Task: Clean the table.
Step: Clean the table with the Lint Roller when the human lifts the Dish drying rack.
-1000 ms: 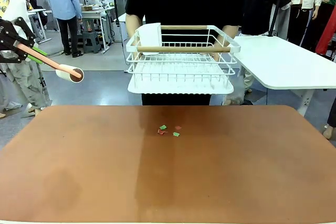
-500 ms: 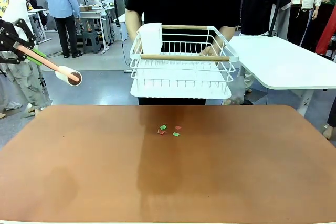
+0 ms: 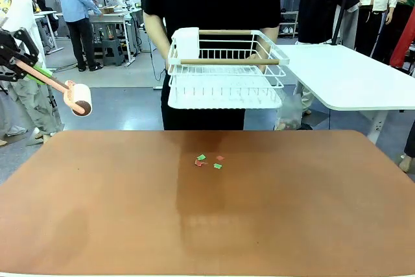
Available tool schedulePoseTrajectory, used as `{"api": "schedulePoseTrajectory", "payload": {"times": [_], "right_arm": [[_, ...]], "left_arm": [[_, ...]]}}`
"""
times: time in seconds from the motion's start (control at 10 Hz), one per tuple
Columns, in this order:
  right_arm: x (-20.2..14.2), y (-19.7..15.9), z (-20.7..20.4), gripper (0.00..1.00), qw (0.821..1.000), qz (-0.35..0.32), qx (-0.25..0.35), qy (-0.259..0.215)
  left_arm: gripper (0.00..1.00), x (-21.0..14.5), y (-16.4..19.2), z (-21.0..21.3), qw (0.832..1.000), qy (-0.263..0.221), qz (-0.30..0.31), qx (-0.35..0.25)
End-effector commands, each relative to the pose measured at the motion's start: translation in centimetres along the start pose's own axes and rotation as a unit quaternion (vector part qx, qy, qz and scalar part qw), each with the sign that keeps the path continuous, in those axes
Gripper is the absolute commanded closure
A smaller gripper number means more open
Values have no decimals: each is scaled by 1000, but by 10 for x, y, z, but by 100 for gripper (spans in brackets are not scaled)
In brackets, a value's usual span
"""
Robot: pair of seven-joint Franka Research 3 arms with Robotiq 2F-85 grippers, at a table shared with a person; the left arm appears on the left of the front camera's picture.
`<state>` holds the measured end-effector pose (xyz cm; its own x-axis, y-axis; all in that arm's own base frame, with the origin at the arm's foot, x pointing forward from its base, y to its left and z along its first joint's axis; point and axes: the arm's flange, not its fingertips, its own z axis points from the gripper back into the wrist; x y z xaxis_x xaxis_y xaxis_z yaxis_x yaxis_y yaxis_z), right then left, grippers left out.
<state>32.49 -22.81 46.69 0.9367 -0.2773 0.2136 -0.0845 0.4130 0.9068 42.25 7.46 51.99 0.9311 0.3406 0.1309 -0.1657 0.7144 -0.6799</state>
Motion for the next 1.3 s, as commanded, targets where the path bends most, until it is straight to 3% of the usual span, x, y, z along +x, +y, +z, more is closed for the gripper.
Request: {"api": "schedulePoseTrajectory", "payload": {"times": [0.0,0.2,0.5,0.9,1.2], "right_arm": [[0,4,2,0,1000,7,8,-3],[0,4,2,0,1000,7,8,-3],[0,4,2,0,1000,7,8,-3],[0,4,2,0,1000,7,8,-3],[0,4,2,0,1000,7,8,-3]], "left_arm": [[79,9,8,-22,998,23,-56,-29],[79,14,16,-48,993,54,-89,-51],[79,15,30,-92,990,105,-74,-60],[79,21,47,-148,987,124,-90,-49],[79,12,49,-152,986,140,-78,-40]]}}
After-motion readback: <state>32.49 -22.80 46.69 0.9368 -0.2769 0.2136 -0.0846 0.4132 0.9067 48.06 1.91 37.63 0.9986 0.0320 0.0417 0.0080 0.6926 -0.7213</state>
